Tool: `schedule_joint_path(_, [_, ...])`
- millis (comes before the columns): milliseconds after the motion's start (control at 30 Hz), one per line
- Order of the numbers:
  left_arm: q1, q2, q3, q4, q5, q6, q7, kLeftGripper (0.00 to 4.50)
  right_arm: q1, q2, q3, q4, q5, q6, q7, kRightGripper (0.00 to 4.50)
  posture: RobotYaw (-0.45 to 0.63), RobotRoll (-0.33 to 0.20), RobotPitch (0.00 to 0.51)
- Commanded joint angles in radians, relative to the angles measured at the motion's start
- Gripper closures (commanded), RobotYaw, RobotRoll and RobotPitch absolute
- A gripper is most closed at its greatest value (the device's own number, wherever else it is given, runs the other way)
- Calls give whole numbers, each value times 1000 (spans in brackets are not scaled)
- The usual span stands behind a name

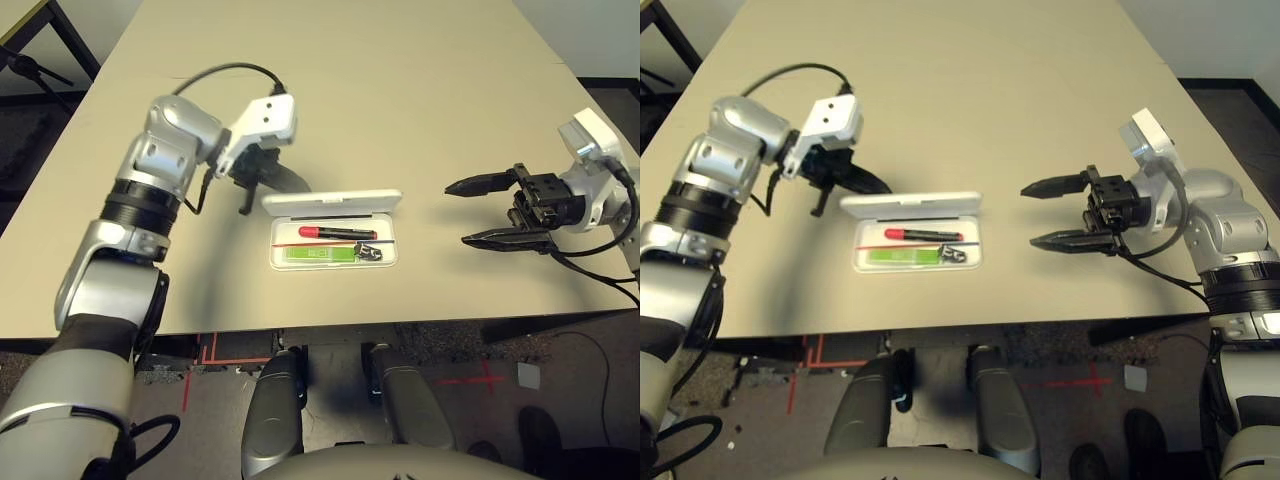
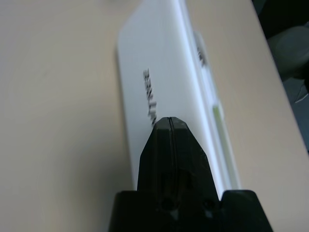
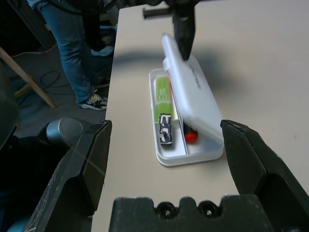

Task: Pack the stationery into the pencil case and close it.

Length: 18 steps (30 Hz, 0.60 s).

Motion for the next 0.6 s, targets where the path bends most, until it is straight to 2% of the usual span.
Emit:
schedule_joint_path(33, [54,-12,-33,-100,-20,65,25,4465,-9,2,-4,9,-4,-12,4,0,-66,0,182])
schedule_joint_path(600, [138,-68,-99,-198,-37,140,129,4465,5,8,-21,1,-11,-15,4,0,-78,0,190])
